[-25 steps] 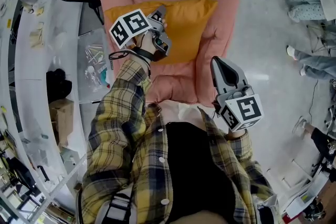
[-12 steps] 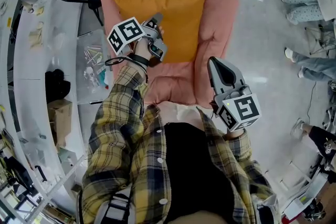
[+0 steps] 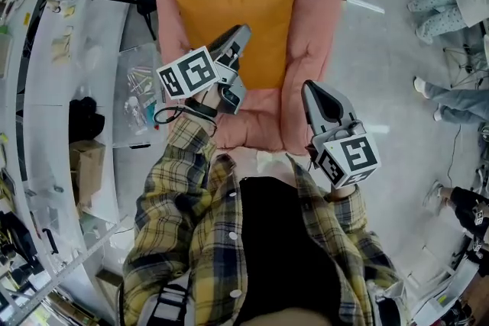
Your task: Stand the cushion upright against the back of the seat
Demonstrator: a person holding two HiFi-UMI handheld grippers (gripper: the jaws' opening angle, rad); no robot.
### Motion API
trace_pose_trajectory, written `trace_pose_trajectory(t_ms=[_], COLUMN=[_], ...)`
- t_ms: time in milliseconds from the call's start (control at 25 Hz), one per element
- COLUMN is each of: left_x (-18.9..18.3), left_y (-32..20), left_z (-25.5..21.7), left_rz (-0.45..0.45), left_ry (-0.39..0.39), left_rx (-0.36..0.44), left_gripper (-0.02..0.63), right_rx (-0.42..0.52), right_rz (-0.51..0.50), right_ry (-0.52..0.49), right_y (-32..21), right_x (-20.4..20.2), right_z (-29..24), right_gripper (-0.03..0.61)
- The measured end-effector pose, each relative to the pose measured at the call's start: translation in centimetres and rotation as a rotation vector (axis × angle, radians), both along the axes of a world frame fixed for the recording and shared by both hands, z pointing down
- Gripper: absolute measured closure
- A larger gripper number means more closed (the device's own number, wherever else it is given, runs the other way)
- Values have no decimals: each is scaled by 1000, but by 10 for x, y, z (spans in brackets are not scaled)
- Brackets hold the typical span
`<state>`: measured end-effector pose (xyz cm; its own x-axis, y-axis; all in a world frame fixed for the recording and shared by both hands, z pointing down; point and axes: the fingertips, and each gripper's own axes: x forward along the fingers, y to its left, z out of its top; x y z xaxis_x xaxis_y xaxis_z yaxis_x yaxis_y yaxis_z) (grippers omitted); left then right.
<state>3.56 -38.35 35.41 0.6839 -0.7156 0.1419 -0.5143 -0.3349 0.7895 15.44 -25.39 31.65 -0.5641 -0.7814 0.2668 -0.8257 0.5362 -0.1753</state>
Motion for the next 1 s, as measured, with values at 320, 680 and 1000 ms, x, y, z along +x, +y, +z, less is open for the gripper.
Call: trace_pose_trajectory(t_ms=[320, 680, 1000], left_x=[40, 52, 44], left_y=[104, 201, 248], left_z=[-71, -109, -102], left_rz=[65, -34, -67], left_ry=[-180, -392, -520], left_rx=[317, 494, 478], left_gripper=[512, 544, 609], right_rx=[49, 105, 170], right_rz=[-3, -34, -104], right_ry=[-12, -48, -60], right_y=[48, 94, 117], right_x=[25, 35, 3], right_z=[-18, -35, -56], right_gripper=[561, 561, 561])
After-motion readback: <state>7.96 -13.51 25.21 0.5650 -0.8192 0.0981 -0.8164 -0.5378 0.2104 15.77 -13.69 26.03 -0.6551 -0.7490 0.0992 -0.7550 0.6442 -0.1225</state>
